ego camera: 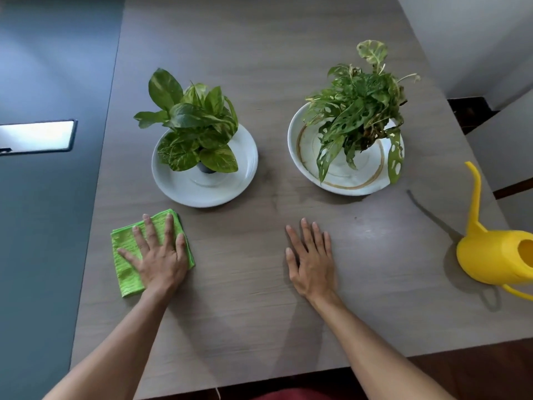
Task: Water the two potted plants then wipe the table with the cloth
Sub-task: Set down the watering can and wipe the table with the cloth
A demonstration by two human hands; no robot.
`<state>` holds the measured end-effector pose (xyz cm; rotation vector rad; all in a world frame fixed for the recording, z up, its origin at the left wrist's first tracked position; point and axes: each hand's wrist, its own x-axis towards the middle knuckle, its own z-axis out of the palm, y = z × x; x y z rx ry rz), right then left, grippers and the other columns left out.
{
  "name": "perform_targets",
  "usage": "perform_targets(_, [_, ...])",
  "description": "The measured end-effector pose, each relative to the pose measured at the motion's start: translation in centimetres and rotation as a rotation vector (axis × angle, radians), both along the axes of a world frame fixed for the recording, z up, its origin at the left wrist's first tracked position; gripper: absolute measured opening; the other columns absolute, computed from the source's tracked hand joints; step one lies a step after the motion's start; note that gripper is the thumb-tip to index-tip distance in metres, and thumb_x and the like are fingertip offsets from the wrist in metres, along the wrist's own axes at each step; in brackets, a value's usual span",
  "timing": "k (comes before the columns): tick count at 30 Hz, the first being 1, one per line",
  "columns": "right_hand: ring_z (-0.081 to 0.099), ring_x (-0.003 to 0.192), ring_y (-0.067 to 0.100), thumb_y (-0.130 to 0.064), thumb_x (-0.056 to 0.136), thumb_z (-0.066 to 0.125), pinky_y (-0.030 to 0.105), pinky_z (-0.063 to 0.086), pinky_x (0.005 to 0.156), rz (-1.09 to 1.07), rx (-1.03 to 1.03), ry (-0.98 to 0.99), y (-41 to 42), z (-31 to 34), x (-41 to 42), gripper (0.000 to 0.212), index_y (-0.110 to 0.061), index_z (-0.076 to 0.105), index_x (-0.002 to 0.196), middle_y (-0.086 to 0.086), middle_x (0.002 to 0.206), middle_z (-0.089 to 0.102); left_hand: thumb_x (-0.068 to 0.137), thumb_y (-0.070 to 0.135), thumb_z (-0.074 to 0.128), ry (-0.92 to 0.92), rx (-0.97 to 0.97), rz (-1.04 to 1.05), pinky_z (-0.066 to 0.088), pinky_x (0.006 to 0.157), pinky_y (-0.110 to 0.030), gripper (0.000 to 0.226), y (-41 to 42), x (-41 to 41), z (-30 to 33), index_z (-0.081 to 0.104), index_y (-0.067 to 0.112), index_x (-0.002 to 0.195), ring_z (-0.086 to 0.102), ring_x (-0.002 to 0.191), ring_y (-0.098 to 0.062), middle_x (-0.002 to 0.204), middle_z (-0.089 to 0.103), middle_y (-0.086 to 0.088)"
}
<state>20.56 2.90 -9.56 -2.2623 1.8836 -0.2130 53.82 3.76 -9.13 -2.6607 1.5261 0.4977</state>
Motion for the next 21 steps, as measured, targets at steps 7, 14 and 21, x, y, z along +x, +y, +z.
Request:
perform_targets(7, [0.007, 0.153, 0.024, -0.041, 0.103, 0.031, 0.049, 0.009, 0.123, 0.039, 0.003, -0.033, 0.1, -0.1, -0.5, 0.054, -0.029, 0.026, 0.155, 0.005, 0.164, 0.016, 0.105, 0.052, 0.016, -0.003, 0.011, 0.003, -0.013, 0.114, -0.072, 0.057, -0.5, -2.1, 0.4, -0.005, 0.045, 0.158, -0.017, 0.154, -0.030, 0.167, -0.022, 0.001])
perform_targets(14, [0.012, 0.152, 0.025, -0.038, 0.101, 0.036, 0.047, 0.011, 0.124, -0.044, -0.031, -0.094, 2.8, -0.6, -5.1, 0.056, -0.021, 0.031, 0.154, 0.008, 0.162, 0.022, 0.105, 0.051, 0.018, 0.006, 0.020, -0.077, -0.014, 0.113, -0.073, 0.058, -0.9, -9.4, 0.6, -0.002, 0.042, 0.158, -0.019, 0.154, -0.031, 0.166, -0.026, 0.000])
perform_targets(21, [0.003, 0.153, 0.021, -0.040, 0.102, 0.029, 0.049, 0.007, 0.124, -0.174, 0.006, -0.035, 4.2, -0.1, -12.8, 0.058, -0.022, 0.023, 0.156, 0.006, 0.164, 0.014, 0.103, 0.053, 0.018, 0.031, -0.003, -0.174, -0.014, 0.113, -0.073, 0.060, -2.3, -17.3, 0.7, -0.003, 0.043, 0.158, -0.017, 0.154, -0.032, 0.168, -0.022, -0.001])
